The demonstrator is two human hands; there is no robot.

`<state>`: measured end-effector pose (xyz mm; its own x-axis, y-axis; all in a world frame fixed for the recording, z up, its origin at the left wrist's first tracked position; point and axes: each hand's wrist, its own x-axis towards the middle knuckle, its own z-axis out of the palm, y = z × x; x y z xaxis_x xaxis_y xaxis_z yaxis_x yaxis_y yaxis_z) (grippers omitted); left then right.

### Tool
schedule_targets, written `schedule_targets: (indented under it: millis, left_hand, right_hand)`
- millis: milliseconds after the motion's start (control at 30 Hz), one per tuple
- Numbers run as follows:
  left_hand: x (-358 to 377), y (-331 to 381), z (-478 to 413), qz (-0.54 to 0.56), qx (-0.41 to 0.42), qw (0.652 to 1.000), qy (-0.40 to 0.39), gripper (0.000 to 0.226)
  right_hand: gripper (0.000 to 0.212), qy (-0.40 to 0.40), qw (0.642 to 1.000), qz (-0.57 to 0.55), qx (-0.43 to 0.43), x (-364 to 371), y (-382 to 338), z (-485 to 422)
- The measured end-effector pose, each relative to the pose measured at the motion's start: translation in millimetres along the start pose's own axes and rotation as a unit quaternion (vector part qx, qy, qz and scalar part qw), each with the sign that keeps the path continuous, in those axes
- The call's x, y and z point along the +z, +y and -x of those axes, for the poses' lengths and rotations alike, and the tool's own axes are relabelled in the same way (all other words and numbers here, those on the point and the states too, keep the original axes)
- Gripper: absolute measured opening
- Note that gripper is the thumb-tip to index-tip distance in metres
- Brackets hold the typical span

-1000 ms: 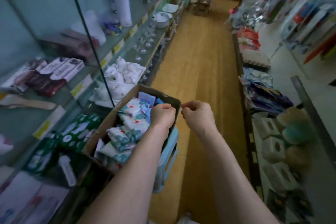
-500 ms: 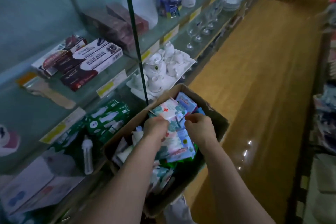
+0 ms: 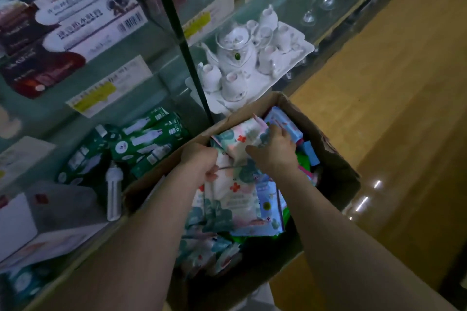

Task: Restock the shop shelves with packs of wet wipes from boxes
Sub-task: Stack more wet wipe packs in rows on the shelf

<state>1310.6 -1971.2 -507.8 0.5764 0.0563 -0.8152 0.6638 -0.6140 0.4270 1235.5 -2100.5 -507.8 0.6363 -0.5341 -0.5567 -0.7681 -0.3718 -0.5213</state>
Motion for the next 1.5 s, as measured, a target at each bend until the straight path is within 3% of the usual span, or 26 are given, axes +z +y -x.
schedule_targets:
  millis: [167,333,400,500,600,700,767,933,1100,1200,1400,1500]
  left_hand:
    - [8.9,-2.8,-17.0,-0.071,0.003,0.997,-0.004,0.027]
    - [14.1,-7.7,-26.4,-0.101,0.055,0.993,0.019,0.035]
    - [15.5,-6.8,-29.3,-0.109,0.079,0.991,0.028,0.031]
    - [16.6,-5.4,-27.1,-0.127,0.099,0.986,0.046,0.012]
    - [17.9,-3.5,-20.0,-0.134,0.124,0.982,0.046,0.006]
    - [20.4,5.0,-6.8,-0.079,0.139,0.987,0.028,0.014]
    - [23.6,11.6,-0.9,-0.010,0.126,0.992,0.007,0.008]
    - [30.6,21.8,10.5,0.128,0.095,0.987,0.000,0.025]
    - [29.4,29.8,28.4,0.204,0.149,0.967,0.025,0.046]
    - [27.3,24.4,54.9,0.224,0.172,0.959,0.000,0.066]
    - [9.6,-13.4,113.7,0.251,0.131,0.953,-0.107,0.017]
    - [-3.4,-29.0,145.8,0.270,0.118,0.945,-0.140,0.020]
  right_hand:
    - [0.091,-0.050,0.999,0.008,0.009,10.2,3.1,-22.0]
    - [0.097,-0.013,0.999,0.044,0.022,9.5,2.0,-29.3]
    - [0.086,-0.008,0.999,0.020,0.031,7.7,1.5,-31.3]
    - [0.052,-0.042,0.995,-0.058,0.065,1.7,5.7,-31.8]
    - [0.044,-0.042,0.981,-0.164,0.097,-3.9,14.8,-27.9]
    - [0.034,-0.016,0.953,-0.286,0.097,-9.3,19.9,-18.9]
    - [0.023,0.011,0.930,-0.355,0.091,-14.6,20.4,-11.3]
    - [0.024,0.073,0.886,-0.448,0.098,-25.3,22.4,7.5]
    - [0.008,0.107,0.854,-0.502,0.083,-32.6,19.2,36.6]
    - [0.008,0.136,0.838,-0.522,0.083,-26.5,11.4,61.5]
    - [0.012,0.182,0.814,-0.546,0.080,-22.5,-3.6,134.0]
    - [0.016,0.229,0.819,-0.520,0.084,-16.5,-6.4,170.0]
